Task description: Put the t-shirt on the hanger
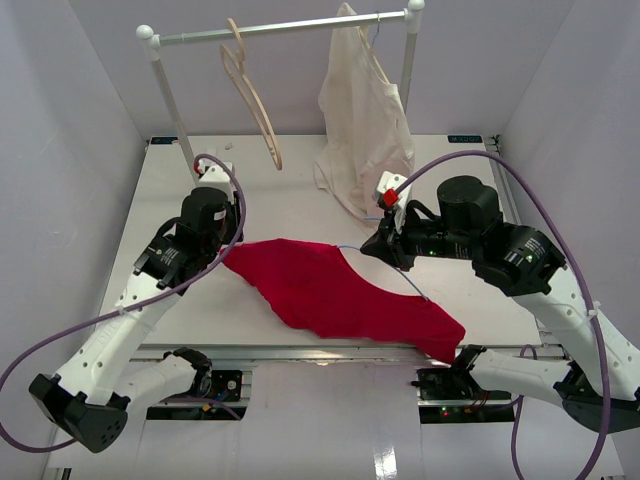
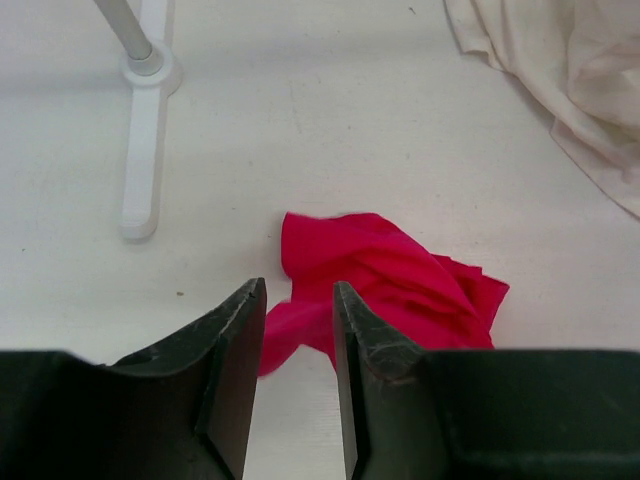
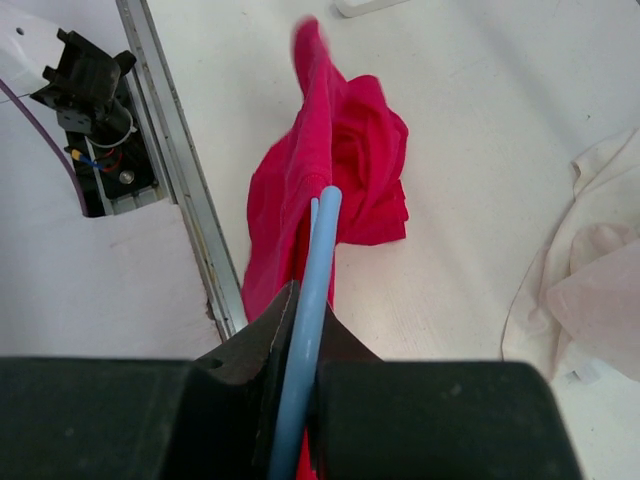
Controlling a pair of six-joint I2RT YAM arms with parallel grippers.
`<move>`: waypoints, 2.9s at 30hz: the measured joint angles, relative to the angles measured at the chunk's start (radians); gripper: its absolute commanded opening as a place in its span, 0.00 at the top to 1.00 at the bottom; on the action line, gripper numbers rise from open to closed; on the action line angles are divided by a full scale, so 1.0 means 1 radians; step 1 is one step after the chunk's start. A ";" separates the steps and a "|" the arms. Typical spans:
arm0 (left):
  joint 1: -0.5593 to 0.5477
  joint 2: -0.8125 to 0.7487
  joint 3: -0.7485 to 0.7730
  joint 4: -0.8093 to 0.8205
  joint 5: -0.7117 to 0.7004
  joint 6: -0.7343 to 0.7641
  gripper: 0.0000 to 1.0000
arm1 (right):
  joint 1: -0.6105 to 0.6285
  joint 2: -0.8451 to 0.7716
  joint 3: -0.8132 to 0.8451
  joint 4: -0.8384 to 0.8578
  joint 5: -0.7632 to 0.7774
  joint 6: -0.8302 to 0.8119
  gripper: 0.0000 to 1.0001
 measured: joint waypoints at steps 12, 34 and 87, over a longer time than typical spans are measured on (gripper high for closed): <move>0.004 -0.205 0.053 0.065 0.698 0.214 0.59 | 0.000 0.100 0.150 -0.018 -0.026 0.064 0.92; -0.051 -0.124 -0.043 0.260 1.003 0.459 0.51 | 0.000 0.149 0.063 0.118 0.005 0.143 0.92; -0.354 -0.066 -0.112 0.320 0.369 0.542 1.00 | -0.004 0.097 -0.094 0.285 0.006 0.187 0.92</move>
